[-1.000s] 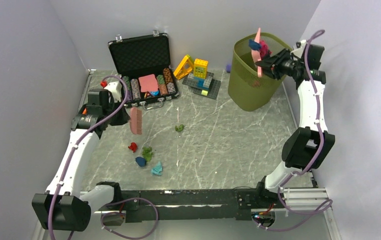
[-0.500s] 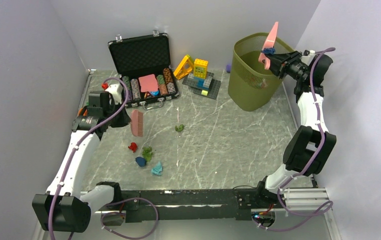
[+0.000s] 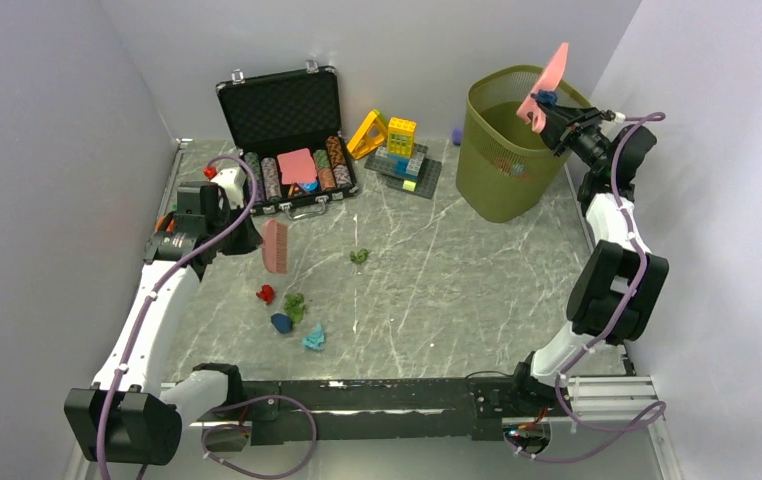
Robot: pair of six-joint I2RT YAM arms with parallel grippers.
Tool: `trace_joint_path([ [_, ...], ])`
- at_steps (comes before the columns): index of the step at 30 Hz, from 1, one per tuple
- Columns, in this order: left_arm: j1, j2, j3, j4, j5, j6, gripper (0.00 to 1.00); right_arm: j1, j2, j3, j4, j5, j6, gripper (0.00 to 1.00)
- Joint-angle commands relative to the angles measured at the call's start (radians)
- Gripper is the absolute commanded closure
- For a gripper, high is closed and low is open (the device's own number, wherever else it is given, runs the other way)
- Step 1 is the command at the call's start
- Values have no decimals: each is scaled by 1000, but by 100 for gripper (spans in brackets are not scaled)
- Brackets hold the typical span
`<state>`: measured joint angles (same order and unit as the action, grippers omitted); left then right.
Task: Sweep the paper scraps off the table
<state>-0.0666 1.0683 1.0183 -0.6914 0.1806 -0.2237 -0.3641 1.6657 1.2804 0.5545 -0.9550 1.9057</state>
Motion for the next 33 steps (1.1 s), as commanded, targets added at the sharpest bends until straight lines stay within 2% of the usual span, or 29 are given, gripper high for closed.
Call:
trace_joint_path([
  [1, 4, -15, 7, 57, 21, 1, 100, 4, 57, -10, 337, 29, 320, 100],
  [3, 4, -12, 7, 59, 23, -1, 100, 3, 41, -35, 318, 37, 301, 100],
  [9, 4, -7, 10, 59, 30, -2, 100, 3, -1, -13, 76, 41, 92, 100],
  [14, 4, -6, 8, 61, 25, 4, 100, 11, -30, 259, -499, 104, -361, 100],
  [16, 4, -2, 8, 62, 30, 3, 100, 15, -15, 422, -762, 207, -573, 100],
  [21, 4, 4, 8, 69, 43, 2, 100, 63, 45, 710, -1203, 573, -962, 100],
  [25, 3, 3, 9, 70, 45, 3, 100, 136, 108, 847, -1362, 785, -1145, 100],
  [27, 4, 4, 7, 69, 46, 5, 100, 190, 133, 890, -1418, 946, -1229, 100],
  [33, 4, 0, 2, 70, 44, 8, 100, 399, 221, 918, -1513, 1414, -1470, 100],
])
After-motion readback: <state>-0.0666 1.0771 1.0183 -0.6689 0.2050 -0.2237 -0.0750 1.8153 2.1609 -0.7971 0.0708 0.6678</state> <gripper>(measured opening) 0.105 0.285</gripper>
